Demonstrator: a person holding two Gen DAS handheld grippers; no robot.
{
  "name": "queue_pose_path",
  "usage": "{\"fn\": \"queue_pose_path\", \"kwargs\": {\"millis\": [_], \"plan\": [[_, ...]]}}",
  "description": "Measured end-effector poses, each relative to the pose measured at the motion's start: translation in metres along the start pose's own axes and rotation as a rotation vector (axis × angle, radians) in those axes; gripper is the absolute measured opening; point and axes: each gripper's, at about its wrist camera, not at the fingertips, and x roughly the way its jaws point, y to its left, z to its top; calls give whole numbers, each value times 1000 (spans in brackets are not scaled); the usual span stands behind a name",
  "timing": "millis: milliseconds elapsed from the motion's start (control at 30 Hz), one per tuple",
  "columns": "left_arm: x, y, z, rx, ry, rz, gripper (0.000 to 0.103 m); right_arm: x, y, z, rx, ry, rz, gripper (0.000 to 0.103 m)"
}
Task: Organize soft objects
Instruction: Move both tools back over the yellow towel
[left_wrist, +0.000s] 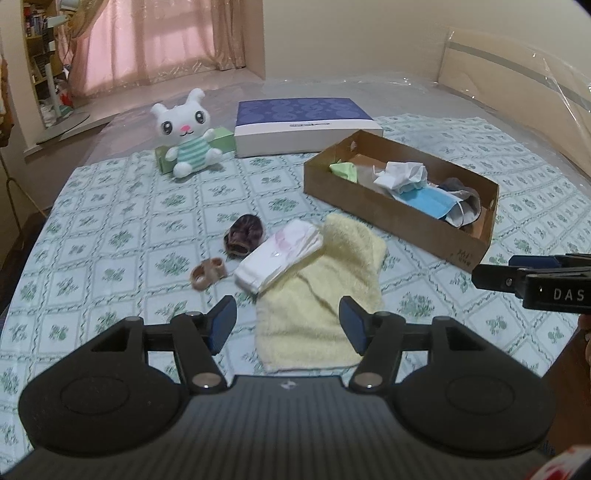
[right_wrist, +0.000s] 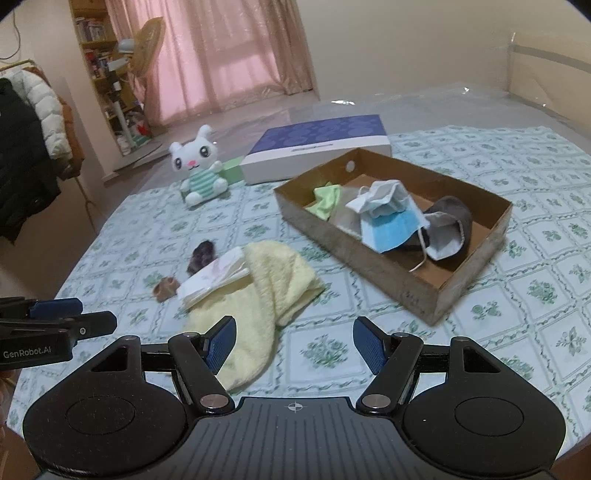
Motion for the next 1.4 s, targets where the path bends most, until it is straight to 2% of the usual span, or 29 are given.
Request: {"fn": "queue_pose_path", "kwargs": {"millis": [233,500,667,1133,1400], "plan": [[-13,7,-16,-8,4,29,63,4,15,-12,-37,23,49,70],[-23,14,-30,-18,1,53,74,13,33,-21,-92,36,82,70],[-24,19,-36,-33,0,53,76,22,38,-26,-112,48,94,70],[-4,30,-44,-54,38,81,76,53,31,-19,-129,51,64,70],[20,43,-47,-74,72,123,75,89,10,-14,-77,35,35,70]]}}
